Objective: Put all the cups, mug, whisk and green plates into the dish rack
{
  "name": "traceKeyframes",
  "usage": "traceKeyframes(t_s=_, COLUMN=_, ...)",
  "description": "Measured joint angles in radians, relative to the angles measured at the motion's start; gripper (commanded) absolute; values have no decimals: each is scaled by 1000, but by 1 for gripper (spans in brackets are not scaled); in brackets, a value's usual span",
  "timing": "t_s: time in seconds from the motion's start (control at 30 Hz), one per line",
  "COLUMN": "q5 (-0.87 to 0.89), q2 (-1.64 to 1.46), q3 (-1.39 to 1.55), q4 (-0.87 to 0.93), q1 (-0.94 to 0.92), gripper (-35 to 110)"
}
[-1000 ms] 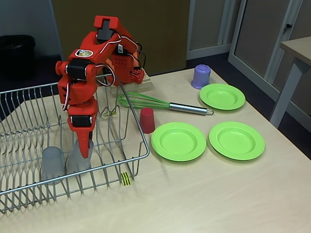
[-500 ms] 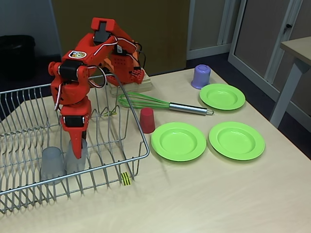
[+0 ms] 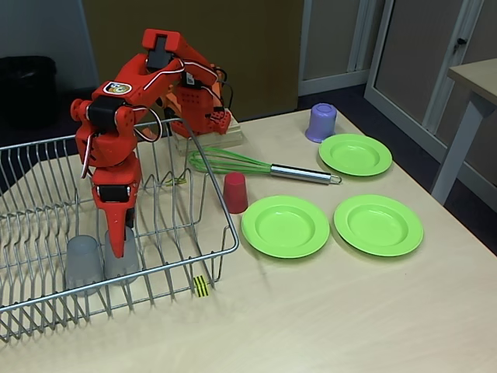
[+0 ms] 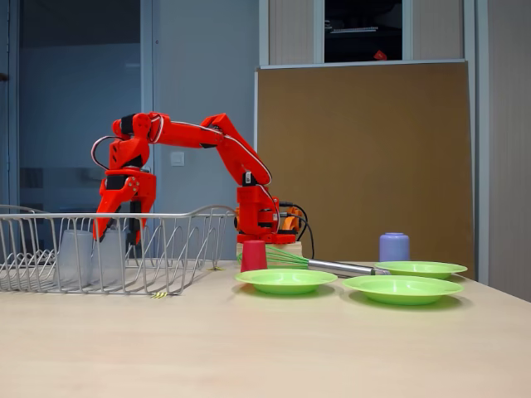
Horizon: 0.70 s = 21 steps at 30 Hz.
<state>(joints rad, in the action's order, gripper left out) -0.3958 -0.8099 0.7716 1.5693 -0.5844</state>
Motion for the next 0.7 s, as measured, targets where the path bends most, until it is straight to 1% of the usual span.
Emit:
traceKeyframes(t_s=0.47, q5=-31, q2=-6, q3=-86, q4=77, q1=9, gripper=36)
traceKeyframes(t_s=0.7, q5=-28, q2=-95, q3=-87, q4=98, q1=57, gripper=34)
